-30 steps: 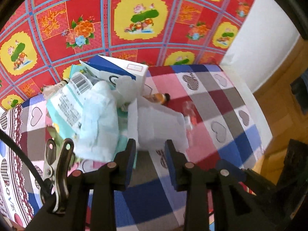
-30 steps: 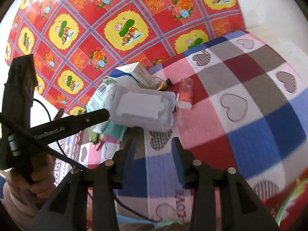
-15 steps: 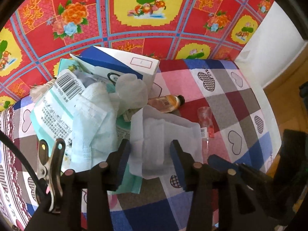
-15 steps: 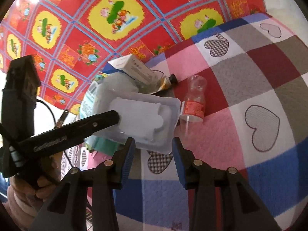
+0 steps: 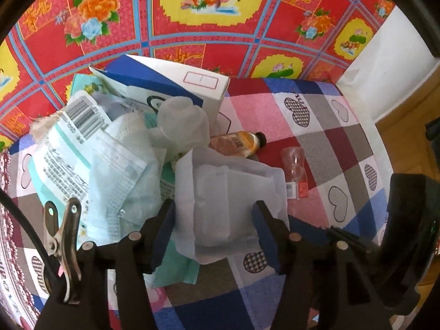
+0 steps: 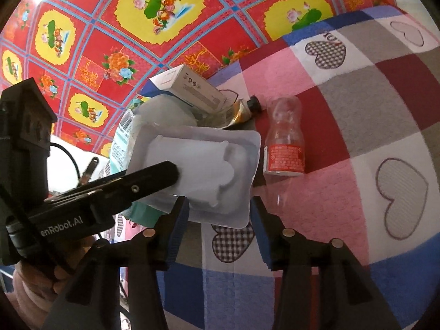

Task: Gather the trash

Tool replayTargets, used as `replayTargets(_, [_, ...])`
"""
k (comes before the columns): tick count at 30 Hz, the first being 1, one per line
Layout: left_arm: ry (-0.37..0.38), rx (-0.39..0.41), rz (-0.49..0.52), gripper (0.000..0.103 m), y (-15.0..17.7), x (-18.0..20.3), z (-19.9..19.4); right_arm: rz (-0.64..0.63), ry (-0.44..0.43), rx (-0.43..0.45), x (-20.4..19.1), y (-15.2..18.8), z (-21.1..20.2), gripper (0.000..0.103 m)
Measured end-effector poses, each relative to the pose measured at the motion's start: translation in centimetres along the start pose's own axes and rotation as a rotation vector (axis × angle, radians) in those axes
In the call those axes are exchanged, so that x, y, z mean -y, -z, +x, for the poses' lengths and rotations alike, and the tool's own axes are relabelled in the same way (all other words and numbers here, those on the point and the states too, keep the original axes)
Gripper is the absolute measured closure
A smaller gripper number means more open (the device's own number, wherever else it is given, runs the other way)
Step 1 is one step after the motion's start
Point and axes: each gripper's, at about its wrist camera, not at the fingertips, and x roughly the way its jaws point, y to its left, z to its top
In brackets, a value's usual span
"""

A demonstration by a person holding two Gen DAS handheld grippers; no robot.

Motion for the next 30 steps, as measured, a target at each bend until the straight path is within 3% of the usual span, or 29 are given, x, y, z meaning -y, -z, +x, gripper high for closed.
replayTargets(9, [0.029,0.013,-0.032,0.037,0.1,-0.5,0.5,-0.016,-0.01,0.004,-0.3,-0.2,0.0,0.054])
replayTargets(13, [0.014,0.024,-0.001,0.037,0.4,-0.1,0.2,-0.025,-0.012,-0.006,-0.6,-0.2,0.0,0.052])
replayTargets(25, [0.001,0.087,0.057,0.044,2.9,0.5,-2.9,-0.089,0.014,0.019,-2.5,1.6,-1.9,0.052])
replayTargets(27, [0.003,0.095,0.066,0.051,3.3,0.6,-3.4,-0.098,0.023,0.029,-2.9,2.0,-2.4,0.052])
replayTargets(30, [0.068,0.07,0.054,0.058,3.9,0.7,-3.9,-0.117,0.0,0.047,-3.7,2.6,-3.2,0.053])
